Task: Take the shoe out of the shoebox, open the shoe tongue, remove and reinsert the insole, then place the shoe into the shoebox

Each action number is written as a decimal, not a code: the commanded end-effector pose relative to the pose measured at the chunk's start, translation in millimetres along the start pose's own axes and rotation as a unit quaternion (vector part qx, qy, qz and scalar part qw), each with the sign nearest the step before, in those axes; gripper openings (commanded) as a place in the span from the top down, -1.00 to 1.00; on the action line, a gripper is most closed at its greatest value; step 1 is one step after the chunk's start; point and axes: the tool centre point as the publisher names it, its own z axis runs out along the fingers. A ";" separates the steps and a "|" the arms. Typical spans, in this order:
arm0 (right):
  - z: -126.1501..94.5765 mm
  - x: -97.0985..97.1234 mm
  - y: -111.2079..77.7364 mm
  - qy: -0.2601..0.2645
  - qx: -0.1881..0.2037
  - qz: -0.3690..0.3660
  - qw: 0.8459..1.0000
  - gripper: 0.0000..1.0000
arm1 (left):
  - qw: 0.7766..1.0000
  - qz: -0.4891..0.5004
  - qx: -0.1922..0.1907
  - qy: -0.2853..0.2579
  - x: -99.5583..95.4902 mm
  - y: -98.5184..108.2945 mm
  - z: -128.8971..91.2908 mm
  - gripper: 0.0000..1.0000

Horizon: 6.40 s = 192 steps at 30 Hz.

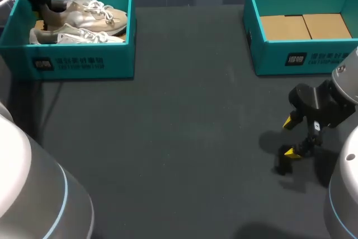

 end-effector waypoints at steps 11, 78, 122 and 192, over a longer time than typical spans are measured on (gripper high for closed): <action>0.6 0.8 0.0 -0.001 0.001 0.000 1.000 -1.00 | 1.000 -0.004 -0.003 -0.006 -0.3 3.9 11.7 0.33; 0.6 0.8 0.0 -0.001 0.001 0.000 1.000 -1.00 | 0.991 0.042 -0.020 -0.125 31.8 -164.7 -96.9 -1.00; 0.6 0.8 0.0 -0.001 0.001 0.000 1.000 -1.00 | 0.992 0.076 0.005 -0.105 14.7 -156.9 -11.9 -0.16; 0.6 0.8 0.0 -0.001 0.001 0.000 1.000 -1.00 | 0.994 0.006 -0.029 -0.110 31.9 -157.7 -154.9 1.00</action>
